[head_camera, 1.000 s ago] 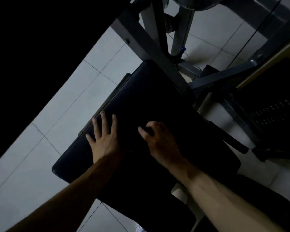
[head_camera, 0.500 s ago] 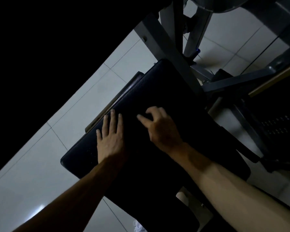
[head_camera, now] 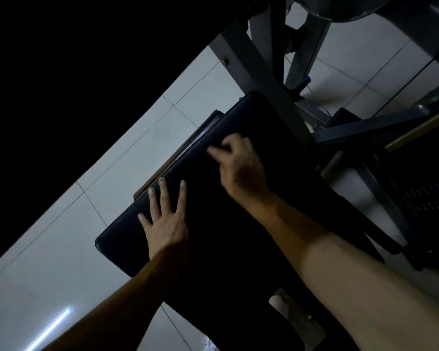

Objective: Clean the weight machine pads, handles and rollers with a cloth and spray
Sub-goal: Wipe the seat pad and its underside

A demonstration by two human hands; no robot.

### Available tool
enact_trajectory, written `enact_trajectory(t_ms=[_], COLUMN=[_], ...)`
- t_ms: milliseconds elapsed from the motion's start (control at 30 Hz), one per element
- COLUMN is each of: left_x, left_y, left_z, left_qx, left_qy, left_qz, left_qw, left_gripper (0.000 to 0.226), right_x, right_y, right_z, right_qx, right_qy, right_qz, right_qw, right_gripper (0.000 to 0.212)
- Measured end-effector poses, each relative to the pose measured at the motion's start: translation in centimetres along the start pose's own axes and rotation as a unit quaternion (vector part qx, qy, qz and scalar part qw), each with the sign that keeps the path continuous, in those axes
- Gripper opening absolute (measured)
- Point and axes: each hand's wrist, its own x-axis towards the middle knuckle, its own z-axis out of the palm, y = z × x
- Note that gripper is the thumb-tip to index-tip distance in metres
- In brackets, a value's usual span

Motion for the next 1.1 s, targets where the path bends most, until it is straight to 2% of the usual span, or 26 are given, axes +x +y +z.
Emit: enact_trajectory(t_ms=[67, 133, 200, 300, 333, 367, 433, 533, 600, 667, 800, 900, 967, 1033, 1100], left_x=[0.1, 0.1, 0.0, -0.2, -0.2, -0.2, -0.2, -0.1, -0.1, -0.2, -0.1, -0.3, -0.2, 0.0, 0.0], left_y=[-0.3, -0.5, -0.5, -0.6, -0.7, -1.0, -1.3, -1.4, -1.3, -1.3, -1.4, -1.8, -1.8, -1.8, -1.7], left_z=[0.5, 0.7, 0.5, 0.3, 0.3, 0.3, 0.5, 1.0, 1.1, 1.1, 1.2, 1.4, 1.7, 1.8, 1.8], left_qx=[-0.002, 0.001, 0.001, -0.015, -0.018, -0.017, -0.009, -0.004, -0.003, 0.001, -0.026, -0.030, -0.026, -0.027, -0.024], left_qy=[0.014, 0.019, 0.019, 0.017, 0.016, 0.014, 0.003, 0.015, 0.027, 0.033, 0.037, 0.039, 0.045, 0.057, 0.054], left_qz=[0.005, 0.003, 0.000, 0.002, 0.004, 0.007, 0.010, 0.014, 0.011, 0.009, 0.008, 0.008, 0.015, 0.016, 0.018], left_qw=[1.000, 1.000, 1.000, 1.000, 1.000, 1.000, 1.000, 1.000, 1.000, 0.999, 0.999, 0.999, 0.999, 0.998, 0.998], left_gripper=[0.134, 0.132, 0.126, 0.103, 0.103, 0.110, 0.128, 0.133, 0.134, 0.130, 0.103, 0.128, 0.136, 0.135, 0.134], right_x=[3.3, 4.7, 3.5, -0.3, -0.7, -0.2, 1.8, 5.0, 5.5, 3.5, -2.0, -1.7, -0.8, 0.3, 0.6], right_y=[2.1, 1.3, -2.7, -7.8, -7.9, -7.2, -4.6, -0.4, -0.4, -3.6, -8.3, -4.7, -0.6, 3.2, 3.8], right_z=[-1.3, -0.9, 0.6, 2.6, 2.7, 2.5, 1.6, -0.6, -0.3, 1.2, 3.6, 2.6, 1.0, -0.8, -0.7], right_qx=[-0.004, 0.012, -0.002, 0.009, 0.011, 0.001, -0.049, -0.075, -0.057, -0.043, -0.001, -0.026, -0.052, -0.029, 0.004], right_qy=[0.047, 0.046, 0.012, -0.099, -0.123, -0.126, -0.063, 0.030, 0.058, 0.024, -0.085, -0.069, -0.002, 0.054, 0.090], right_qz=[0.119, 0.191, 0.146, 0.005, -0.029, -0.057, -0.063, 0.115, 0.179, 0.137, -0.008, -0.090, -0.047, 0.091, 0.208], right_qw=[0.992, 0.981, 0.989, 0.995, 0.992, 0.990, 0.995, 0.990, 0.981, 0.989, 0.996, 0.993, 0.998, 0.994, 0.974], right_gripper=[0.043, 0.041, 0.037, 0.032, 0.033, 0.033, 0.032, 0.037, 0.037, 0.036, 0.039, 0.042, 0.046, 0.044, 0.044])
